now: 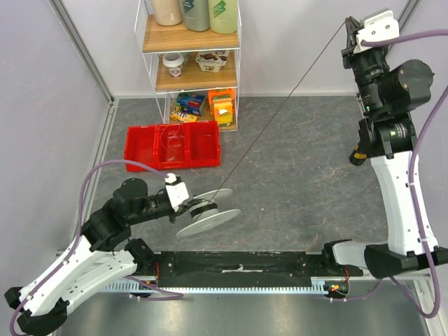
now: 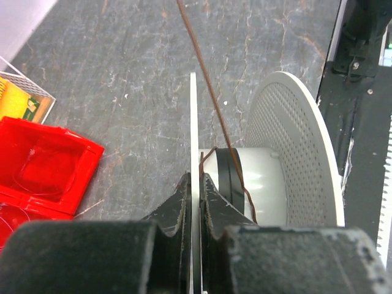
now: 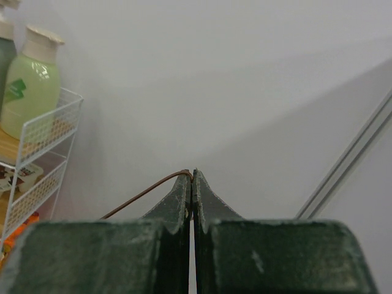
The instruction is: Wrap the cables
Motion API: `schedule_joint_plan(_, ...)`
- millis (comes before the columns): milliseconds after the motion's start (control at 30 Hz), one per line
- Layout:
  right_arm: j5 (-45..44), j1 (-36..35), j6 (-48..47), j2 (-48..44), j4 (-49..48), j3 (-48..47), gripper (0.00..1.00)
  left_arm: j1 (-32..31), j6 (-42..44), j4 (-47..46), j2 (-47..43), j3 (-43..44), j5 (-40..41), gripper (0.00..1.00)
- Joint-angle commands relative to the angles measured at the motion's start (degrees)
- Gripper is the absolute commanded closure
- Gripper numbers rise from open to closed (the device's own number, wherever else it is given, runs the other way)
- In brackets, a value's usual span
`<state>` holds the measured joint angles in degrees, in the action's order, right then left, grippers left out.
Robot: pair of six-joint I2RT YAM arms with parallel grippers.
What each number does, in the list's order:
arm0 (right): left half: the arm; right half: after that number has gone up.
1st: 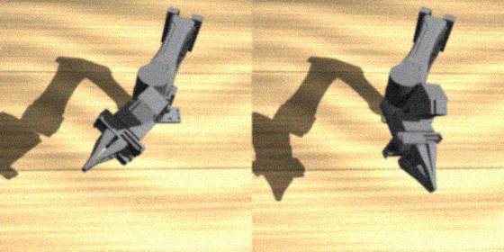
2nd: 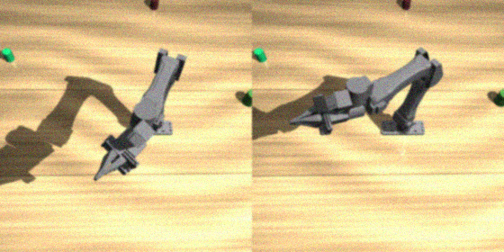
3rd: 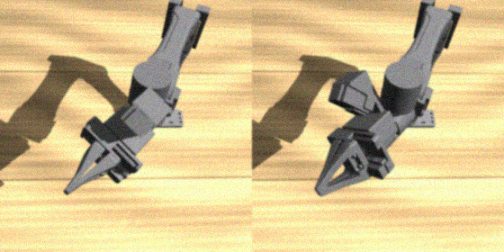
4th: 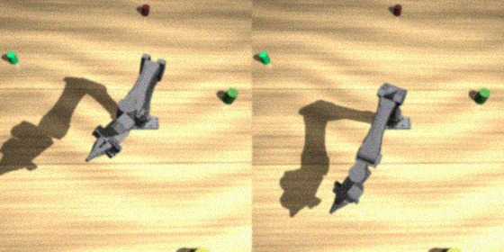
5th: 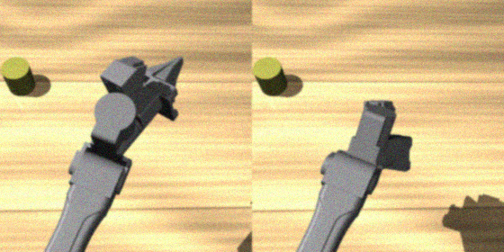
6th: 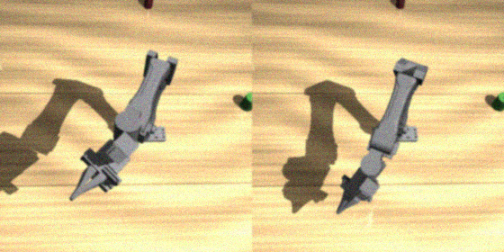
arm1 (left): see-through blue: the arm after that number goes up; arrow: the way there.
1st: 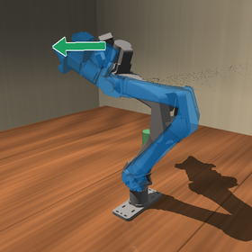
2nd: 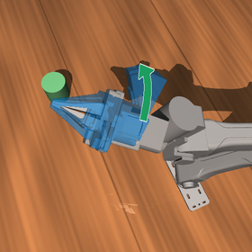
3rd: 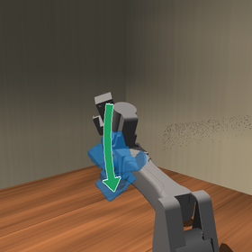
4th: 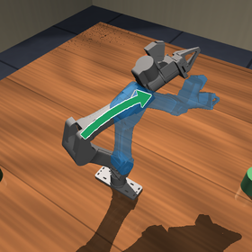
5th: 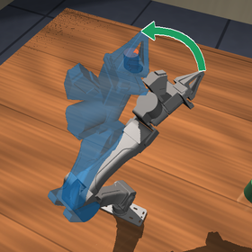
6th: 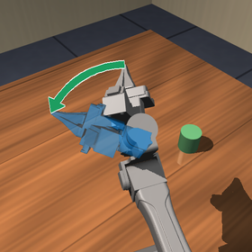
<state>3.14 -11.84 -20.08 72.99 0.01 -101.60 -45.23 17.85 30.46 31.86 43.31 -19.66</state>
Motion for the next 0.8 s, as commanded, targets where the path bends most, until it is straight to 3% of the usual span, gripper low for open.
schedule_joint_plan(0,4.4,7.3,4.3,2.0,-4.7,1.3,1.0,-0.2,-4.5,3.3,-3.1,4.2,-1.3,0.98)
schedule_joint_plan(367,17.3,25.4,7.2,9.8,-6.0,10.3,1.0,2.3,-16.6,1.6,4.3,17.7,-4.8,0.98)
schedule_joint_plan(767,23.1,29.9,2.2,8.2,-5.9,25.0,1.0,14.7,-39.5,-12.4,18.5,36.7,-12.2,0.98)
